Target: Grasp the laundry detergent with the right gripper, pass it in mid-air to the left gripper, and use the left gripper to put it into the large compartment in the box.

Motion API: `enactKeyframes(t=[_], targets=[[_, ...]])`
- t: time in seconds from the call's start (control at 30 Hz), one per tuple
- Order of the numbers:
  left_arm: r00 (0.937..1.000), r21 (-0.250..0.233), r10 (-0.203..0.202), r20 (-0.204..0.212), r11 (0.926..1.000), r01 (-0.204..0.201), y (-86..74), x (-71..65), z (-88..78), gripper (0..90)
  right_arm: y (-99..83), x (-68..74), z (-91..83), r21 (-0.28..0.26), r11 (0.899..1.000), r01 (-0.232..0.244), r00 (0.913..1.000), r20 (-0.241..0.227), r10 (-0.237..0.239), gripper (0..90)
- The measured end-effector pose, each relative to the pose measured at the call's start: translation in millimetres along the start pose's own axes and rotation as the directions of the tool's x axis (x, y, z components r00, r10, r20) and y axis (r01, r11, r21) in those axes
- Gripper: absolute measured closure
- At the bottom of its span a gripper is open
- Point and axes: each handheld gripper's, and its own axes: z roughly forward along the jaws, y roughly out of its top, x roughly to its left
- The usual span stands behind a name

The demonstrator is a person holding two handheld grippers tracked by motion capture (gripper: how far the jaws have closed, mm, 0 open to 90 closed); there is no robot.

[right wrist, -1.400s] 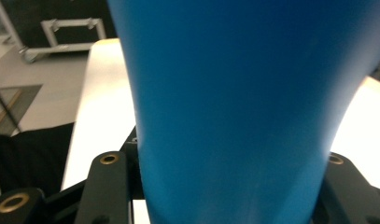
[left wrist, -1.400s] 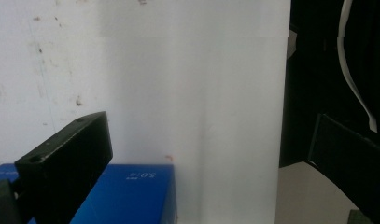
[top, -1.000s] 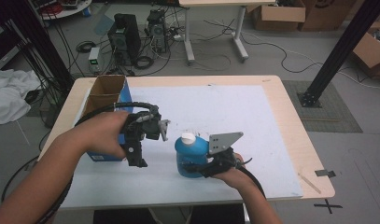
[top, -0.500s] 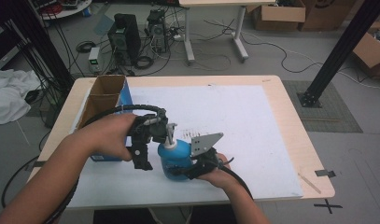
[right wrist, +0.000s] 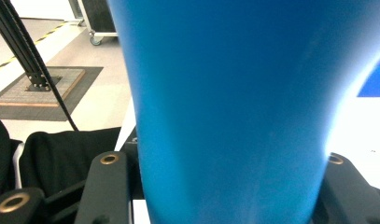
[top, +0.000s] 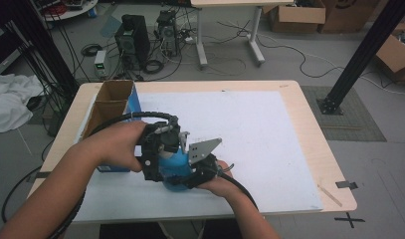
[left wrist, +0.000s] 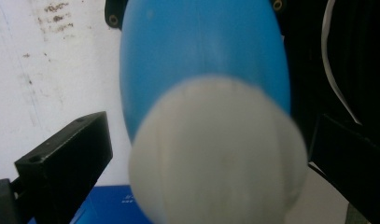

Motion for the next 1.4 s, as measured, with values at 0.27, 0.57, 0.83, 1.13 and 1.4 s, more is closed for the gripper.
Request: enactKeyframes(t=[0.27, 0.57, 0.83, 1.13, 1.4], targets=[[1.0000, -0.003, 0.001, -0.004, 1.0000, -0.001, 0.6, -0.3, 2.7, 0.1, 6.2, 0.7, 10.2, -0.005, 1.000, 0.016, 0.9998, -0.011, -0.016, 46.2], [0.9999, -0.004, -0.002, -0.012, 1.0000, 0.001, -0.5, -1.7, 3.7, 1.0, 10.0, 0.6, 13.8, -0.007, 1.000, 0.022, 0.9997, -0.010, -0.022, 46.1], [0.9997, -0.005, -0.010, -0.023, 0.9999, 0.010, -2.9, -2.3, 6.9, 4.3, 9.8, 1.1, 15.7, 0.006, 1.000, 0.020, 0.9997, -0.011, -0.020, 46.1], [0.9999, 0.000, -0.004, -0.016, 1.0000, 0.004, -0.9, -2.8, 4.1, 17.4, 11.1, 1.3, 16.2, -0.002, 1.000, 0.013, 0.9998, -0.017, -0.013, 46.1], [0.9995, 0.002, 0.000, -0.031, 1.0000, 0.000, 0.4, -3.3, 4.1, 22.0, 12.7, 1.7, 16.7, -0.005, 1.000, 0.012, 0.9997, -0.022, -0.012, 46.1]])
